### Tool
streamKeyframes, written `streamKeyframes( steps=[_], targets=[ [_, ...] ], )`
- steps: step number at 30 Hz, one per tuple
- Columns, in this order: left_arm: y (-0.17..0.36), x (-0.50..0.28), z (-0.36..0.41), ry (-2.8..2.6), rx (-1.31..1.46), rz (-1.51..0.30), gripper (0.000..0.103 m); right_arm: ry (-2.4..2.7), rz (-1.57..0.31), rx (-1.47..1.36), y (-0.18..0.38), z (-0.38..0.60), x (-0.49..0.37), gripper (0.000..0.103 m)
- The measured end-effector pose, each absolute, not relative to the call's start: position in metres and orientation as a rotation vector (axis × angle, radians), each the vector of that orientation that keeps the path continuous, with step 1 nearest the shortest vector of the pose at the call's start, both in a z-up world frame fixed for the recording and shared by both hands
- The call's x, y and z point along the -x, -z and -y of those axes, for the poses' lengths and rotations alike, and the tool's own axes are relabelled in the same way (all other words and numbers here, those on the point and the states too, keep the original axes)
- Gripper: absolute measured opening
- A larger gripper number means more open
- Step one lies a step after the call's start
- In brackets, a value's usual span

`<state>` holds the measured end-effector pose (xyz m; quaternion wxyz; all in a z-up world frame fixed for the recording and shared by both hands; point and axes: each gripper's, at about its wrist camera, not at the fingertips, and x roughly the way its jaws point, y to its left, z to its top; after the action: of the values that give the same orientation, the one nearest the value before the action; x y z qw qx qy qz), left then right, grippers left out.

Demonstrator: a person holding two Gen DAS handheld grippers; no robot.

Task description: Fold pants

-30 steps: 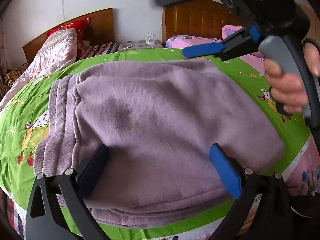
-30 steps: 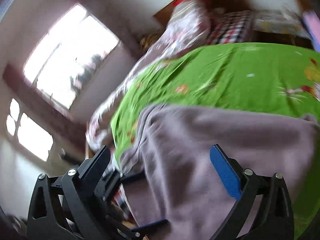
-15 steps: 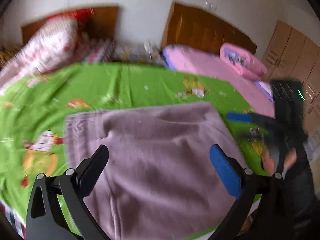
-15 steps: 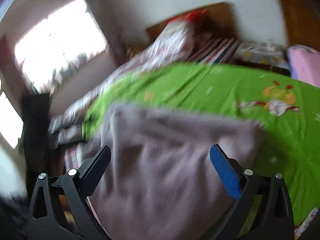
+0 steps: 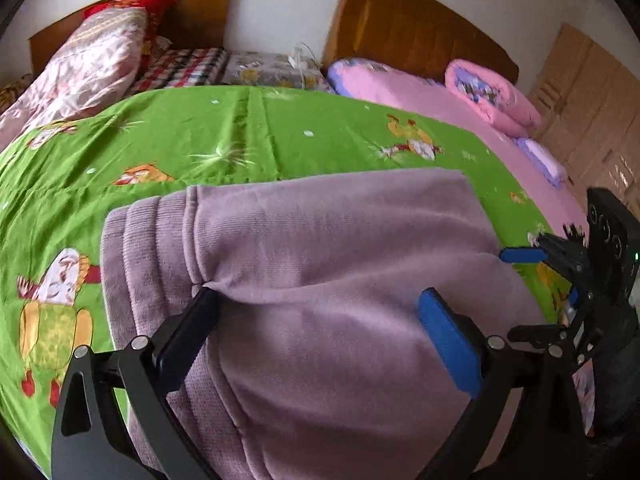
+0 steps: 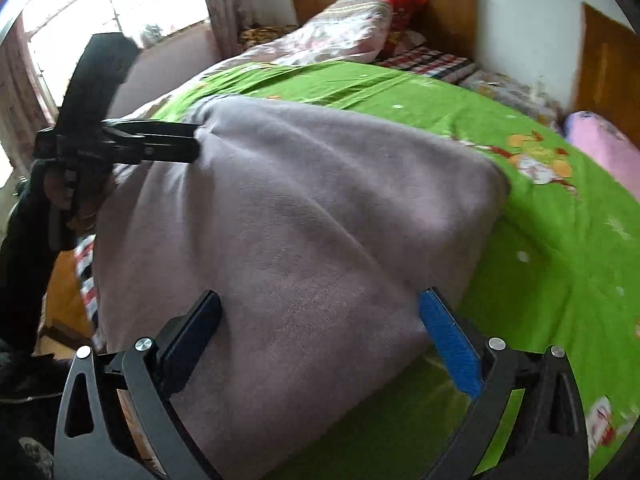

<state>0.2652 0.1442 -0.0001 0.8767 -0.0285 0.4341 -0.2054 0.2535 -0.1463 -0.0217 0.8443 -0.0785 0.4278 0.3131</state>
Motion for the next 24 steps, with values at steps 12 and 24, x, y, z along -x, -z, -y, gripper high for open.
streamKeyframes(
  steps=[12,24],
  targets=[
    [0.014,-0.191,-0.141,0.154,-0.122,-0.845,0.102,-0.644,-0.86,0.238,0.023,0.109,-0.2,0.098],
    [0.027,-0.188,-0.153,0.176,-0.084,-0.804,0.102,-0.634,-0.832,0.104,0.036,0.141,-0.196,0.098]
  ],
)
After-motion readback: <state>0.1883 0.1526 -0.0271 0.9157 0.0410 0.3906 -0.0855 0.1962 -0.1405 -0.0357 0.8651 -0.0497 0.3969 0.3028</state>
